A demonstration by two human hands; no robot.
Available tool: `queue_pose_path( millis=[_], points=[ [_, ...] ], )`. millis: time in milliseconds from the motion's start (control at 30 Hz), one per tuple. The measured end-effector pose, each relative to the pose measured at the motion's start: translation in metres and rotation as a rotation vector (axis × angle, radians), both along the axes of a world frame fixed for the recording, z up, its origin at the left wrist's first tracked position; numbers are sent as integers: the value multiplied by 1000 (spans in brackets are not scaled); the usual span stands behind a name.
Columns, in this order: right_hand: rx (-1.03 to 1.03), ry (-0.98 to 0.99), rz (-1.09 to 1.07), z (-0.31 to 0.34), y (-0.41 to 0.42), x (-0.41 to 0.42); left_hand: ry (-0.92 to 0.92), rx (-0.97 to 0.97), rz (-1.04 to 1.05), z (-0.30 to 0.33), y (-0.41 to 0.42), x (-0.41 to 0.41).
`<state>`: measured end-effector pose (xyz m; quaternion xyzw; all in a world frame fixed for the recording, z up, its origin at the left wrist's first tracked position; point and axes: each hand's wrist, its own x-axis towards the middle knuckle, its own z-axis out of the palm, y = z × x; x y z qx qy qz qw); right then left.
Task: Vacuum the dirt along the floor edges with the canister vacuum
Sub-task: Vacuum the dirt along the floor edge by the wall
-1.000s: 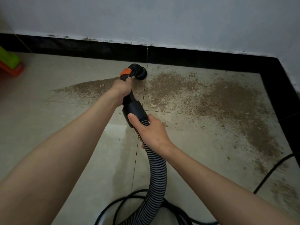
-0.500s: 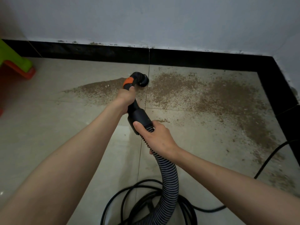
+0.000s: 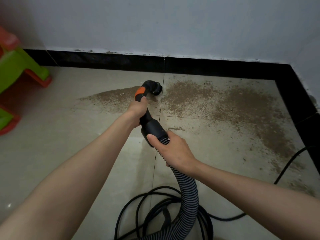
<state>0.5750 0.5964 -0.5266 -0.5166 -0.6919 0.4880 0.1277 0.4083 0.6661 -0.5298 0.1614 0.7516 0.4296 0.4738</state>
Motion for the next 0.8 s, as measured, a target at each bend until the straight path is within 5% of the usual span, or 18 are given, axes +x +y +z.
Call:
queue_pose_path(
  millis=[800],
  points=[
    [281,-200,693,-9,-18,-194,11,-59,791,-6,-146,-195]
  ],
)
